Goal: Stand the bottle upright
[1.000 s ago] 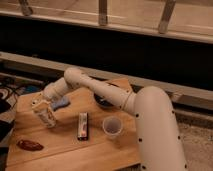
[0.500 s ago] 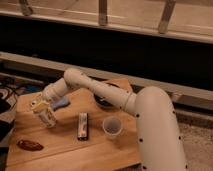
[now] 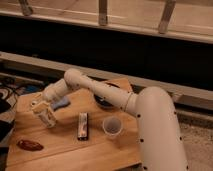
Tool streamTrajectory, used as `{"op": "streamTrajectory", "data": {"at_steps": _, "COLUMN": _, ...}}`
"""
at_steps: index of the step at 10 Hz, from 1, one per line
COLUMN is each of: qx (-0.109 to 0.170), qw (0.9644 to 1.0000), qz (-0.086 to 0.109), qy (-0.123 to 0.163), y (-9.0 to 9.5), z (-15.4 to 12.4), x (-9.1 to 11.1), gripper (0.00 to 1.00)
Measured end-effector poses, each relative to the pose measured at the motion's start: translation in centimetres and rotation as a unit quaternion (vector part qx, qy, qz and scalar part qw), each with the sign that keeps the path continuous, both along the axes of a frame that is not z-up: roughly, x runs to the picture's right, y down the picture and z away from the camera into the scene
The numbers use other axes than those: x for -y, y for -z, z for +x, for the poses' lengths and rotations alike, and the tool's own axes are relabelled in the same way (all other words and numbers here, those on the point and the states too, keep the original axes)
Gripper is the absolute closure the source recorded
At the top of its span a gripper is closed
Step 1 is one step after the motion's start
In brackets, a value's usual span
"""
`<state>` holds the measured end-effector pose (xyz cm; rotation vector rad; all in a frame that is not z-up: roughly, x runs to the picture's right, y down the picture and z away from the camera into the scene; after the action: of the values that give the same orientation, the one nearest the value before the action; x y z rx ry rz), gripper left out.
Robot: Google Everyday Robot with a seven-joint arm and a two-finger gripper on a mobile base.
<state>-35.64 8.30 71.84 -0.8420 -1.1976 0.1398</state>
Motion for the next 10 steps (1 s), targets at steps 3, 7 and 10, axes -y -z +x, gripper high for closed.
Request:
{"op": "streamTrajectory", "data": {"at_steps": 3, "qx": 0.015, "qw": 0.9999, "qz": -0.002, "qy": -0.001, "y": 0.09, "z": 0.08, "x": -0.11, "gripper": 0.64}}
{"op": "streamTrajectory", "data": {"at_steps": 7, "qx": 0.026, "qw": 0.9996, "qz": -0.006, "qy": -0.01, "y": -0.05, "z": 0.43, "x": -0.23, "gripper": 0.26}}
{"op": "streamTrajectory", "data": {"at_steps": 10, "qx": 0.021, "qw": 0.9997, "qz": -0.004, "qy": -0.007, "y": -0.05, "z": 0.37, "x": -0.54, "gripper": 0.27}}
